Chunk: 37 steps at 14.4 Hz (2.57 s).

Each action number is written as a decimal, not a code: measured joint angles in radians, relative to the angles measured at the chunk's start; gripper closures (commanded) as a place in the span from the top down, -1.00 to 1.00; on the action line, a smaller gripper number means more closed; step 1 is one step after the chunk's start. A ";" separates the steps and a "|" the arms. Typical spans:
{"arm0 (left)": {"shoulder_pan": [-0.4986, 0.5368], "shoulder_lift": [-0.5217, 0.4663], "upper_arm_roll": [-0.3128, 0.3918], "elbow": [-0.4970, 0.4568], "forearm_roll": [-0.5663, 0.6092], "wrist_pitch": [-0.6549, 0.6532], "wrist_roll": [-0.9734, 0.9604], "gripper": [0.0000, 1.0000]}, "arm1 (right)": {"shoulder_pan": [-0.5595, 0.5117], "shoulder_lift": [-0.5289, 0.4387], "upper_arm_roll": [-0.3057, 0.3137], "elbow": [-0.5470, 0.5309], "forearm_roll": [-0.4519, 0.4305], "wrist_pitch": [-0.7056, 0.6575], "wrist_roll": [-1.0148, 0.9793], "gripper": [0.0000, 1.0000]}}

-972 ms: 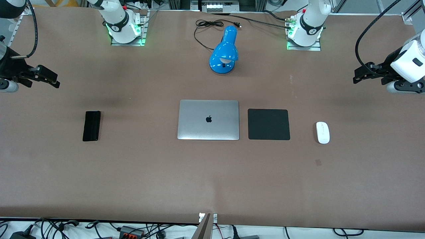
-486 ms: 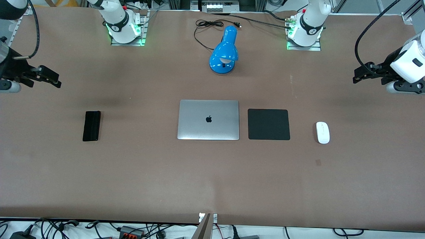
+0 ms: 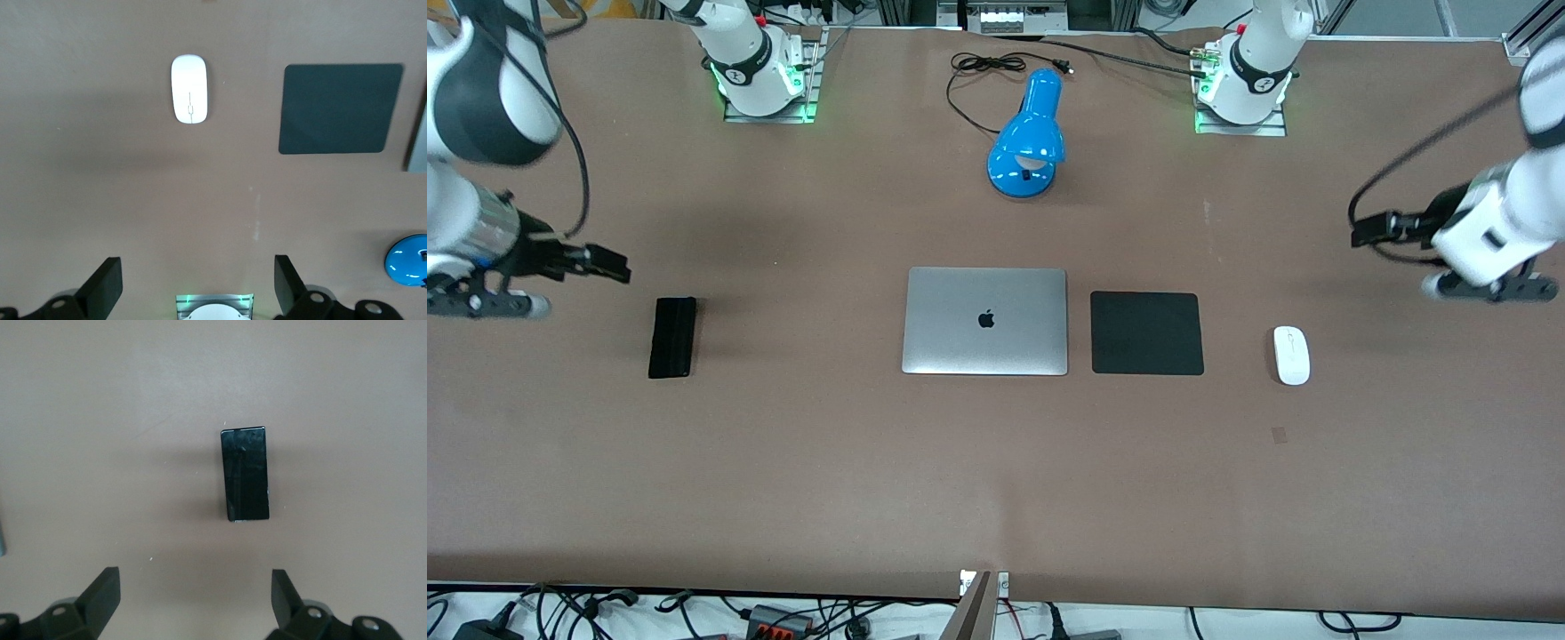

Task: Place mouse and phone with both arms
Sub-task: 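Lower the right gripper onto the black phone while the left gripper reaches the mouse, then grasp the phone with the right gripper while the left gripper grasps the mouse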

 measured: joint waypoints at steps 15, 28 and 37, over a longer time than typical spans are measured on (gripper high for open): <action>0.005 0.264 -0.002 -0.476 0.000 1.137 0.012 1.00 | -0.058 0.367 -0.014 -0.157 -0.011 0.540 0.000 1.00; 0.022 0.333 0.002 -0.530 0.000 1.314 0.020 -0.36 | -0.073 0.397 -0.013 -0.179 -0.013 0.537 -0.034 0.91; 0.023 0.260 0.007 -0.467 0.000 1.144 0.055 -0.40 | -0.070 0.390 -0.007 -0.164 -0.014 0.493 -0.069 -0.42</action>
